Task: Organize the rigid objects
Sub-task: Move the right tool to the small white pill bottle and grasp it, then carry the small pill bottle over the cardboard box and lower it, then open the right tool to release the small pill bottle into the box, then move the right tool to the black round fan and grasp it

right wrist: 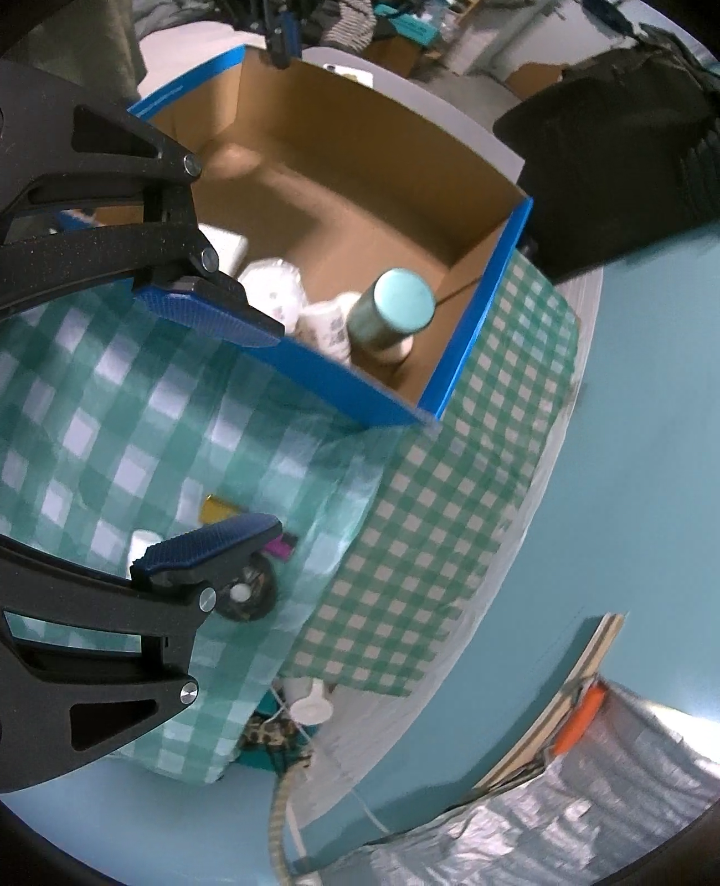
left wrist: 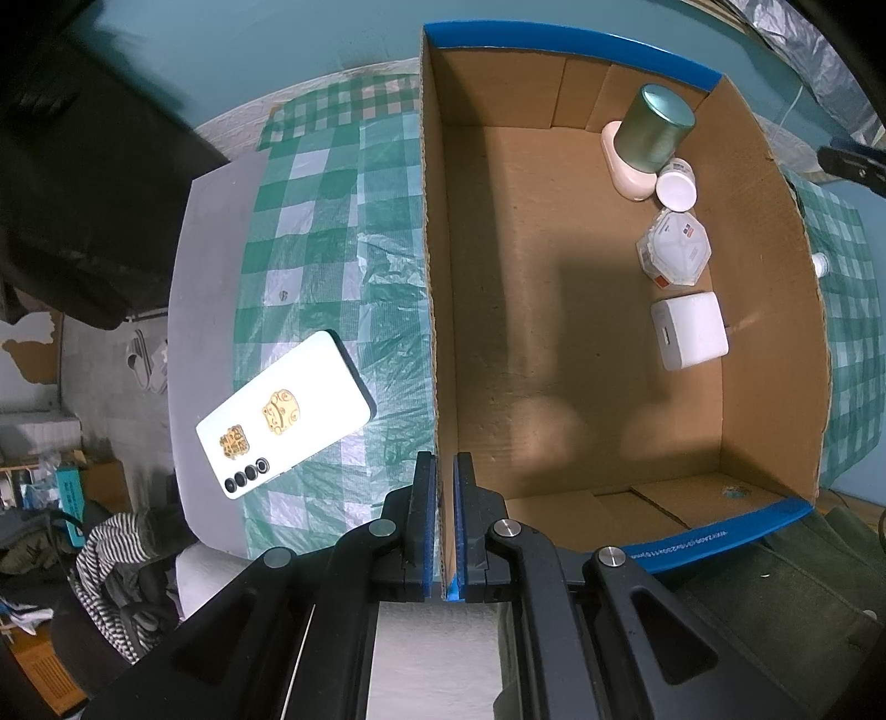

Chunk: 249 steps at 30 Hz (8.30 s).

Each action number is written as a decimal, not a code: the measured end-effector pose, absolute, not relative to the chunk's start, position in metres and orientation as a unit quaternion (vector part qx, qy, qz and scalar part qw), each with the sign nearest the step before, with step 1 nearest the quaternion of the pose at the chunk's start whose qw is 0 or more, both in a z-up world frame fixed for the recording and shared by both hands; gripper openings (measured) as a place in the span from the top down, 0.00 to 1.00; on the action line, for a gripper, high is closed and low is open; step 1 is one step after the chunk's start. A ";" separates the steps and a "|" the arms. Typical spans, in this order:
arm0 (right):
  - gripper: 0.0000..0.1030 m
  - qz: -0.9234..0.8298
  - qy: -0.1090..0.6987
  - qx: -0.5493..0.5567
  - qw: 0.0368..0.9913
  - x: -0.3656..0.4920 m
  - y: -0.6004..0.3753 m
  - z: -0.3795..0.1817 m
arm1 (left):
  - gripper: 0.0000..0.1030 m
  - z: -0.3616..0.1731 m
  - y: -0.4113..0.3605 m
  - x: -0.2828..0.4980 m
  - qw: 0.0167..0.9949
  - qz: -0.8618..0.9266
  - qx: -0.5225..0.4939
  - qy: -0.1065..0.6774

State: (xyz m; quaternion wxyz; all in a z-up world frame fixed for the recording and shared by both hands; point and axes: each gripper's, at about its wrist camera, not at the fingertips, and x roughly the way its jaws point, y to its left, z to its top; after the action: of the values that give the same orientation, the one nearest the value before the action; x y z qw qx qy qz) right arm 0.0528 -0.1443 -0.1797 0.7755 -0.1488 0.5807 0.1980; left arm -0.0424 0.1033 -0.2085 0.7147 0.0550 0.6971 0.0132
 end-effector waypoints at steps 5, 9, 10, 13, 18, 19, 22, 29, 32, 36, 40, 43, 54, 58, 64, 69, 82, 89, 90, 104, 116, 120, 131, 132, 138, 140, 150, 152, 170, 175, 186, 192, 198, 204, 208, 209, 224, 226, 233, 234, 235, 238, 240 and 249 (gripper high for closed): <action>0.38 0.180 0.588 -0.153 0.774 0.055 -0.165 -0.189 | 0.95 -0.207 0.103 -0.041 0.714 0.014 0.054 0.698; 0.38 0.161 0.601 -0.150 0.768 0.057 -0.185 -0.203 | 0.95 -0.207 0.103 -0.041 0.714 0.014 0.053 0.698; 0.38 0.157 0.607 -0.148 0.765 0.057 -0.192 -0.208 | 0.95 -0.207 0.103 -0.041 0.715 0.014 0.053 0.697; 0.37 0.144 0.619 -0.148 0.757 0.058 -0.209 -0.219 | 0.95 -0.207 0.103 -0.040 0.715 0.014 0.053 0.697; 0.34 0.125 0.644 -0.129 0.744 0.057 -0.238 -0.242 | 0.95 -0.207 0.103 -0.040 0.714 0.014 0.051 0.698; 0.34 0.120 0.647 -0.126 0.742 0.057 -0.243 -0.248 | 0.95 -0.206 0.103 -0.039 0.714 0.015 0.050 0.698; 0.34 0.114 0.657 -0.117 0.736 0.054 -0.256 -0.261 | 0.95 -0.206 0.103 -0.037 0.714 0.015 0.049 0.698; 0.34 0.096 0.677 -0.107 0.721 0.046 -0.274 -0.290 | 0.95 -0.206 0.103 -0.037 0.714 0.016 0.050 0.699; 0.34 0.094 0.682 -0.107 0.718 0.044 -0.277 -0.298 | 0.95 -0.206 0.103 -0.037 0.714 0.015 0.050 0.699; 0.34 0.091 0.685 -0.116 0.714 0.042 -0.278 -0.306 | 0.95 -0.206 0.103 -0.037 0.714 0.016 0.050 0.698; 0.34 0.089 0.686 -0.117 0.712 0.043 -0.275 -0.311 | 0.95 -0.206 0.104 -0.037 0.714 0.016 0.050 0.698; 0.34 0.086 0.687 -0.114 0.713 0.041 -0.274 -0.312 | 0.95 -0.206 0.104 -0.037 0.714 0.017 0.050 0.698; 0.51 0.092 0.686 -0.106 0.714 0.048 -0.271 -0.316 | 0.95 -0.205 0.105 -0.037 0.714 0.017 0.048 0.698; 0.51 0.093 0.688 -0.099 0.713 0.046 -0.268 -0.312 | 0.95 -0.205 0.105 -0.038 0.714 0.017 0.049 0.698; 0.51 0.103 0.685 -0.102 0.714 0.042 -0.259 -0.303 | 0.95 -0.204 0.105 -0.036 0.715 0.016 0.049 0.697; 0.51 0.110 0.676 -0.101 0.722 0.042 -0.251 -0.290 | 0.95 -0.204 0.104 -0.035 0.715 0.015 0.050 0.697; 0.51 0.147 0.638 -0.100 0.749 0.043 -0.210 -0.226 | 0.95 -0.204 0.103 -0.035 0.716 0.013 0.052 0.696; 0.51 0.182 0.615 -0.112 0.759 0.047 -0.178 -0.195 | 0.95 -0.204 0.102 -0.036 0.718 0.011 0.054 0.694; 0.51 0.188 0.612 -0.114 0.760 0.047 -0.172 -0.190 | 0.95 -0.204 0.102 -0.035 0.718 0.011 0.054 0.694; 0.51 0.257 0.585 -0.153 0.754 0.052 -0.101 -0.169 | 0.95 -0.204 0.102 -0.036 0.719 0.011 0.053 0.693; 0.51 0.274 0.587 -0.178 0.741 0.055 -0.066 -0.183 | 0.95 -0.203 0.102 -0.036 0.719 0.011 0.052 0.693; 0.51 0.275 0.593 -0.179 0.736 0.056 -0.060 -0.192 | 0.95 -0.203 0.102 -0.036 0.719 0.011 0.052 0.693; 0.51 0.275 0.597 -0.187 0.729 0.058 -0.050 -0.202 | 0.95 -0.203 0.102 -0.036 0.719 0.011 0.052 0.693; 0.51 0.275 0.597 -0.187 0.730 0.059 -0.049 -0.201 | 0.95 -0.203 0.102 -0.036 0.719 0.011 0.052 0.693; 0.51 0.271 0.593 -0.187 0.735 0.062 -0.050 -0.200 | 0.95 -0.203 0.102 -0.036 0.719 0.010 0.052 0.692; 0.51 0.271 0.592 -0.185 0.736 0.062 -0.051 -0.198 | 0.95 -0.203 0.103 -0.037 0.720 0.011 0.051 0.692; 0.40 0.266 0.583 -0.183 0.745 0.062 -0.055 -0.188 | 0.95 -0.203 0.103 -0.037 0.720 0.011 0.051 0.692; 0.38 0.265 0.581 -0.182 0.748 0.062 -0.059 -0.185 | 0.95 -0.203 0.103 -0.037 0.720 0.011 0.051 0.692; 0.36 0.226 0.580 -0.162 0.765 0.069 -0.106 -0.168 | 0.95 -0.203 0.102 -0.037 0.720 0.011 0.052 0.692; 0.34 0.211 0.585 -0.156 0.768 0.071 -0.123 -0.169 | 0.95 -0.203 0.102 -0.037 0.720 0.011 0.052 0.692; 0.32 0.174 0.601 -0.147 0.766 0.080 -0.163 -0.184 | 0.95 -0.203 0.102 -0.037 0.720 0.011 0.052 0.692; 0.31 0.131 0.635 -0.107 0.754 0.098 -0.200 -0.210 | 0.95 -0.203 0.102 -0.037 0.720 0.012 0.052 0.692; 0.31 0.080 0.664 -0.061 0.741 0.118 -0.239 -0.237 | 0.95 -0.203 0.103 -0.036 0.720 0.012 0.052 0.692; 0.31 0.040 0.686 -0.016 0.726 0.132 -0.261 -0.266 | 0.95 -0.203 0.105 -0.037 0.720 0.013 0.051 0.692; 0.31 0.023 0.695 -0.002 0.719 0.134 -0.268 -0.283 | 0.95 -0.202 0.108 -0.037 0.720 0.015 0.048 0.693; 0.31 0.020 0.696 0.003 0.718 0.134 -0.269 -0.286 | 0.95 -0.202 0.110 -0.037 0.719 0.016 0.047 0.693; 0.31 0.000 0.695 0.016 0.718 0.129 -0.277 -0.297 | 0.95 -0.203 0.109 -0.040 0.719 0.019 0.043 0.694; 0.31 0.001 0.697 0.015 0.717 0.126 -0.279 -0.298 | 0.95 -0.203 0.109 -0.040 0.719 0.019 0.044 0.693; 0.31 0.011 0.699 -0.003 0.715 0.117 -0.274 -0.304 | 0.95 -0.204 0.107 -0.040 0.719 0.017 0.047 0.693; 0.31 0.012 0.701 -0.007 0.713 0.116 -0.273 -0.306 | 0.95 -0.204 0.106 -0.040 0.719 0.017 0.048 0.693; 0.31 0.013 0.702 -0.011 0.712 0.115 -0.272 -0.309 | 0.95 -0.204 0.106 -0.040 0.719 0.017 0.048 0.693; 0.32 0.015 0.702 -0.012 0.712 0.112 -0.270 -0.313 | 0.95 -0.204 0.106 -0.040 0.719 0.017 0.047 0.693; 0.41 0.022 0.702 -0.012 0.711 0.110 -0.269 -0.314 | 0.95 -0.204 0.106 -0.040 0.719 0.017 0.047 0.693; 0.41 0.027 0.691 -0.033 0.722 0.103 -0.265 -0.308 | 0.95 -0.204 0.106 -0.042 0.719 0.016 0.049 0.694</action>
State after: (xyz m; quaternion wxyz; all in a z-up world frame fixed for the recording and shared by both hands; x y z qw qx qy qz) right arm 0.1033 -0.2654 -0.3084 0.7220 -0.0329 0.6905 0.0268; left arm -0.0416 0.1061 -0.2035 0.7185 0.0485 0.6936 0.0158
